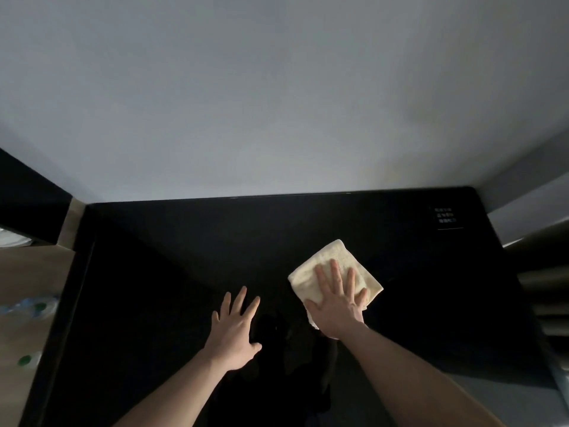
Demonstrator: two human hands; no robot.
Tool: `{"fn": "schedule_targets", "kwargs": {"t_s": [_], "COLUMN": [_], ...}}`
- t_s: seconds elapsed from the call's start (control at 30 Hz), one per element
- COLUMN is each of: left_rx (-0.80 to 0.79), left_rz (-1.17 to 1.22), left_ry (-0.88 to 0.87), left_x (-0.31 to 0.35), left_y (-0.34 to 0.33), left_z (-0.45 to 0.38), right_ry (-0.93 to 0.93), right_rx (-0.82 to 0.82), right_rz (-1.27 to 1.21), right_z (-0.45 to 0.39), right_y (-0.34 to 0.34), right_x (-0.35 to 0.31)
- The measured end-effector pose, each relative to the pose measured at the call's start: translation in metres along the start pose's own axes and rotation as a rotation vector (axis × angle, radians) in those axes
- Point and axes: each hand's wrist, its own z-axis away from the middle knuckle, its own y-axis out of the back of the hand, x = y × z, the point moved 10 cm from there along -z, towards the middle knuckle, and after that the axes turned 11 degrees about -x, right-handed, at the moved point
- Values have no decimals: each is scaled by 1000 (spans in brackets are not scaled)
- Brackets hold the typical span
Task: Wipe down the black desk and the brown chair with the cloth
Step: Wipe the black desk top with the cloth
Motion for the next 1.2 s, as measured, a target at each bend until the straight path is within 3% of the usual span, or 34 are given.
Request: {"fn": "schedule_targets", "kwargs": {"t_s": [0.47,0.67,0.97,1.2], "left_rx": [-79,-52,109,152], "left_rz": [-77,-62,-164,-236], "left_ry": [-23,80,-48,-127], "left_x": [233,272,250,215], "left_y": [-8,-19,-33,-53], "left_z": [-74,-84,-71,-48], "right_ry": [-181,-251,-353,-542], "right_rx": [52,72,97,154], "right_rz": [-163,-216,-332,-510], "right_z": [22,42,68,91], "right_y": [80,89,59,13], "right_x": [317,413,440,397]}}
